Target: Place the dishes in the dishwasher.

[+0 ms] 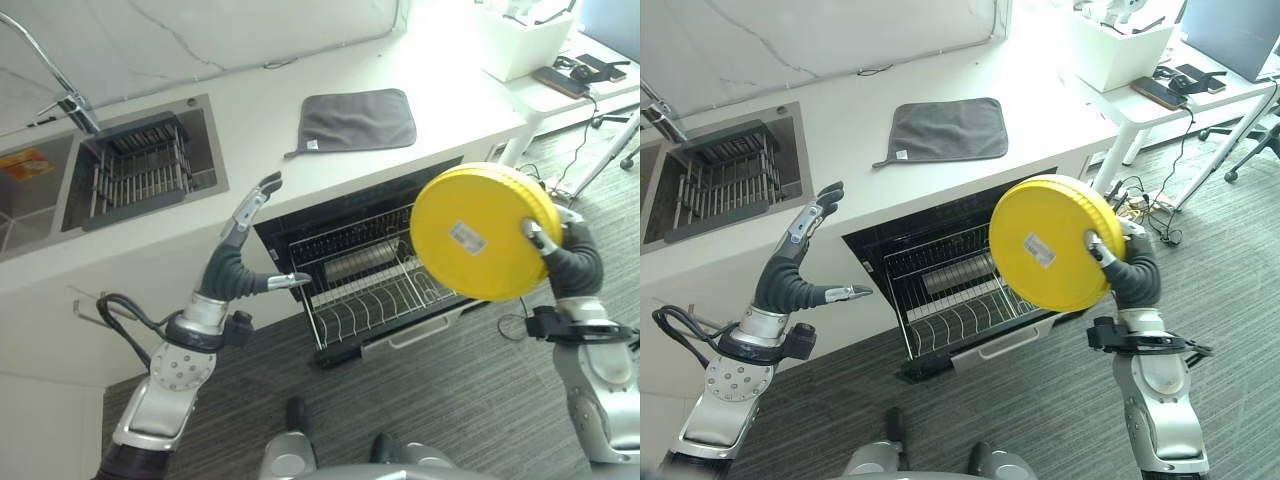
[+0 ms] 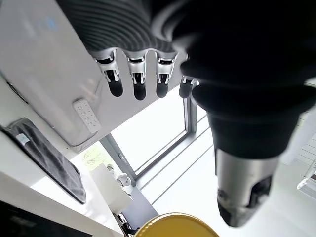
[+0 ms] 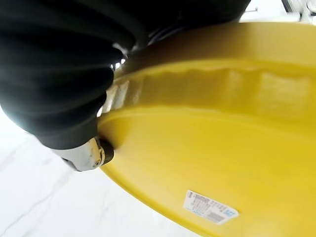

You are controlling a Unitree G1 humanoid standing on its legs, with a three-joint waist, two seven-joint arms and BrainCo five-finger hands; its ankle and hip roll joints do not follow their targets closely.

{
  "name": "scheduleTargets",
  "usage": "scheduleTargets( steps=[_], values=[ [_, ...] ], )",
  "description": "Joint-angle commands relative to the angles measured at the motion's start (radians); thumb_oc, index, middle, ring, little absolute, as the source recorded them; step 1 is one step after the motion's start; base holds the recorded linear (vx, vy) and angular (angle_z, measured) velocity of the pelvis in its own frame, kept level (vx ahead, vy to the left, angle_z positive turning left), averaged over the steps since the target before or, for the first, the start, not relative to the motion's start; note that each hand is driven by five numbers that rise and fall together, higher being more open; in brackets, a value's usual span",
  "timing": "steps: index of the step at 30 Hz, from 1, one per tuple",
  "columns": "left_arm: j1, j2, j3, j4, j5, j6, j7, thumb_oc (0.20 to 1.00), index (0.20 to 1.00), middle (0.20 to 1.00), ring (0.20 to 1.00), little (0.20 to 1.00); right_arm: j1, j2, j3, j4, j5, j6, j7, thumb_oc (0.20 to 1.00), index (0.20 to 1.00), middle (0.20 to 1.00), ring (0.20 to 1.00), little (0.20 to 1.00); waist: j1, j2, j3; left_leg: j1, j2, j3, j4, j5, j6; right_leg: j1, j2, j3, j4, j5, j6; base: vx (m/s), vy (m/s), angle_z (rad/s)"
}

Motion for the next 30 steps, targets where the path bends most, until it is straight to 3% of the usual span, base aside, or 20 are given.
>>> scheduleTargets(
  steps=[1,3,5,8,16,17,21,27,30],
  values=[
    [-0.031,0.076,0.019,-0.056,0.014,-0.026,0.03,1.0,1.0,1.0,1.0,1.0,-0.073,0.0,0.006,-0.113,-0.009,-0.118,-0.002,0.2,0.2,0.2,0.2,0.2,0.024,-0.033,-0.035,0.066,0.112,-0.016,0.004,-0.134,-0.162,-0.009,-0.296,-0.008,-0.109,0.147,0.165,0.05,-0.032,-0.05],
    [-0.061,0.089,0.015,-0.036,-0.006,-0.018,0.037,1.0,1.0,1.0,1.0,1.0,-0.104,-0.007,0.019,-0.084,-0.023,-0.135,0.006,0.2,0.2,0.2,0.2,0.2,0.032,-0.038,-0.036,0.065,0.127,0.014,0.004,-0.131,-0.162,-0.011,-0.308,-0.039,-0.155,0.172,0.171,0.0,-0.11,0.02],
    [-0.069,0.091,0.008,-0.026,-0.013,-0.024,0.038,1.0,1.0,1.0,1.0,1.0,-0.114,-0.022,0.009,-0.059,-0.03,-0.14,0.005,0.2,0.2,0.2,0.2,0.2,0.035,-0.037,-0.044,0.056,0.135,0.011,0.004,-0.131,-0.165,-0.01,-0.285,-0.033,-0.185,0.164,0.168,0.04,-0.127,0.21],
    [-0.04,0.074,0.017,-0.034,-0.043,-0.032,0.01,1.0,1.0,1.0,1.0,1.0,-0.107,-0.033,-0.003,-0.069,-0.054,-0.101,-0.013,0.2,0.2,0.2,0.2,0.2,0.044,-0.039,-0.063,0.05,0.144,0.013,0.004,-0.13,-0.175,0.008,-0.27,-0.044,-0.234,0.161,0.169,0.1,-0.119,0.26],
    [0.048,0.084,0.067,-0.04,-0.051,-0.012,-0.046,1.0,1.0,1.0,1.0,1.0,-0.065,-0.073,-0.011,-0.089,-0.274,-0.115,-0.035,0.2,0.2,0.2,0.2,0.2,0.058,-0.028,-0.078,0.053,0.147,0.002,0.004,-0.137,-0.187,0.042,-0.263,-0.054,-0.271,0.146,0.175,0.07,-0.046,-0.12],
    [0.081,0.093,0.085,-0.032,-0.084,0.01,-0.06,1.0,1.0,1.0,1.0,1.0,-0.049,-0.089,-0.023,-0.094,-0.306,-0.119,-0.034,0.2,0.2,0.2,0.2,0.2,0.063,-0.028,-0.079,0.052,0.147,0.0,0.004,-0.137,-0.189,0.046,-0.262,-0.057,-0.274,0.144,0.176,0.04,-0.033,0.04],
    [0.287,0.074,0.2,0.017,-0.111,-0.04,-0.052,1.0,1.0,1.0,1.0,1.0,0.039,-0.119,-0.082,-0.096,-0.404,-0.172,-0.035,0.2,0.2,0.2,0.2,0.2,0.102,-0.034,-0.08,0.043,0.147,-0.015,0.004,-0.135,-0.195,0.056,-0.259,-0.076,-0.279,0.138,0.175,0.02,-0.04,0.08],
    [0.449,-0.011,0.22,0.375,-0.152,0.055,0.094,1.0,1.0,1.0,1.0,1.0,0.078,-0.136,-0.085,-0.036,-0.502,-0.241,-0.053,0.2,0.2,0.2,0.2,0.2,0.146,-0.048,-0.078,0.037,0.146,-0.027,0.004,-0.132,-0.198,0.074,-0.255,-0.106,-0.291,0.136,0.174,0.0,-0.02,0.19],
    [0.432,-0.14,0.211,0.727,-0.196,0.078,0.169,1.0,1.0,1.0,1.0,1.0,0.036,-0.151,-0.049,-0.003,-0.59,-0.236,-0.069,0.2,0.2,0.2,0.2,0.2,0.169,-0.057,-0.081,0.032,0.149,-0.034,0.004,-0.128,-0.2,0.078,-0.255,-0.126,-0.292,0.139,0.175,0.01,-0.007,0.16]
  ],
)
